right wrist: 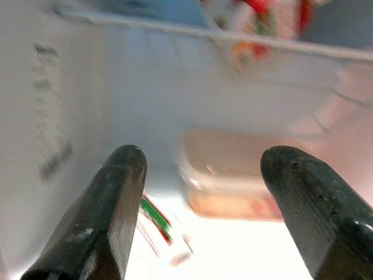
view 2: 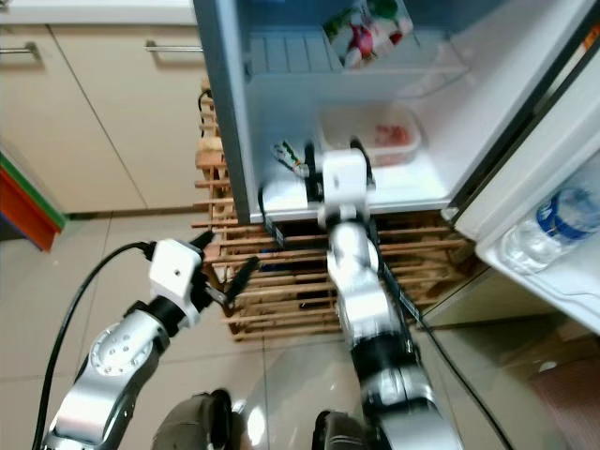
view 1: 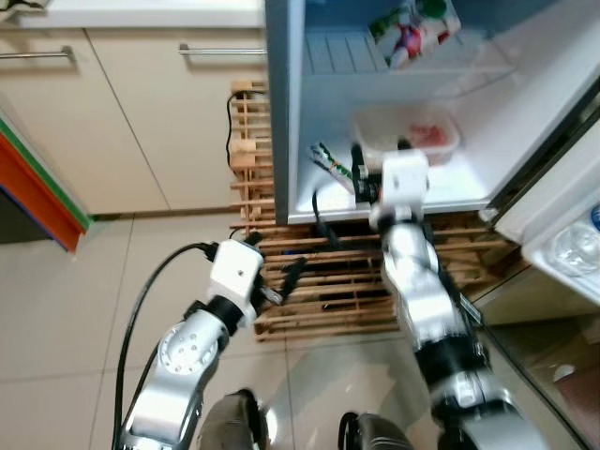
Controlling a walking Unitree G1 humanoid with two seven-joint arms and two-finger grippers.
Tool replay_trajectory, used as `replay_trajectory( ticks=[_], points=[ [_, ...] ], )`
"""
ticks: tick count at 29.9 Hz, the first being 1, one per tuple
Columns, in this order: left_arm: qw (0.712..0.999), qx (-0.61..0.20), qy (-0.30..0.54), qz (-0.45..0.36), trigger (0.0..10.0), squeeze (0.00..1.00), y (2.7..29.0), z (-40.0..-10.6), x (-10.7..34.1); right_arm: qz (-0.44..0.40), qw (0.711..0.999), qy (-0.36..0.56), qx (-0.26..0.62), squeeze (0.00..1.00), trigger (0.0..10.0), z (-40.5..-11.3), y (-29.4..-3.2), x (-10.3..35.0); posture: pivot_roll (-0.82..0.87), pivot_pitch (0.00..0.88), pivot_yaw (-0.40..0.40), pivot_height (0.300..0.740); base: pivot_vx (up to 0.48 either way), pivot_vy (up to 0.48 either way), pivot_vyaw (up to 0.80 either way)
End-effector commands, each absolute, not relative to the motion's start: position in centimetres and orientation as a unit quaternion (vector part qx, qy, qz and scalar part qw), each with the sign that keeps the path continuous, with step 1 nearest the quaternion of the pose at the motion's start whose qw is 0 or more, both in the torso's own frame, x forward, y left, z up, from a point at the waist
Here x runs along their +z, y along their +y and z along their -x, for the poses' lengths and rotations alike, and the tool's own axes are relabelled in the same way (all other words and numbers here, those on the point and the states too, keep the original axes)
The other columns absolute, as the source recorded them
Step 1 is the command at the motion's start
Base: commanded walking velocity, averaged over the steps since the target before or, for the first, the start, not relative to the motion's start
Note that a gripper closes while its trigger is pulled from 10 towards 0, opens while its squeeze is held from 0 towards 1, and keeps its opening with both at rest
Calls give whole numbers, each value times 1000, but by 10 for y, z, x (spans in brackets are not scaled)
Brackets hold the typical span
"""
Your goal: Restocking fridge
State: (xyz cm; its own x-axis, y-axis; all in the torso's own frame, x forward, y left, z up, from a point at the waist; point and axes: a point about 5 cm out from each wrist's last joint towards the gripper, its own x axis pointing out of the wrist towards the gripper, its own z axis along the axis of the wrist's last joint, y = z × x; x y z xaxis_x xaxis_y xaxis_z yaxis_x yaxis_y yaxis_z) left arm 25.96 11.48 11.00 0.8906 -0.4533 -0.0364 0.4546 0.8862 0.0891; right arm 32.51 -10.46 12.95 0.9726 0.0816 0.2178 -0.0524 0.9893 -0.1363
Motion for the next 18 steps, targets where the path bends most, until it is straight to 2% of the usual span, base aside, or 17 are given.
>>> replay_trajectory(
  ticks=[1,2,5,12,18],
  points=[
    [971,-233,10,-45,10000,0,109,-261,107,67,991,-110,25,0,10000,-319,-113,130,34,36,-36,740,0,0,0],
    [972,-230,-5,-41,10000,0,104,-269,111,72,994,-87,10,0,10000,-309,-124,117,15,9,-32,740,0,-259,0],
    [972,-232,-22,-36,10000,0,101,-279,117,78,995,-68,4,0,10000,-303,-132,106,4,0,-28,740,0,-382,0],
    [971,-234,-32,-32,10000,0,105,-279,119,82,996,-31,9,0,10000,-293,-142,97,-1,0,-32,740,0,-437,0],
    [980,-192,-24,-41,10000,0,118,-284,112,90,996,-4,23,0,10000,-290,-144,91,15,0,-43,740,0,0,0]
  ],
)
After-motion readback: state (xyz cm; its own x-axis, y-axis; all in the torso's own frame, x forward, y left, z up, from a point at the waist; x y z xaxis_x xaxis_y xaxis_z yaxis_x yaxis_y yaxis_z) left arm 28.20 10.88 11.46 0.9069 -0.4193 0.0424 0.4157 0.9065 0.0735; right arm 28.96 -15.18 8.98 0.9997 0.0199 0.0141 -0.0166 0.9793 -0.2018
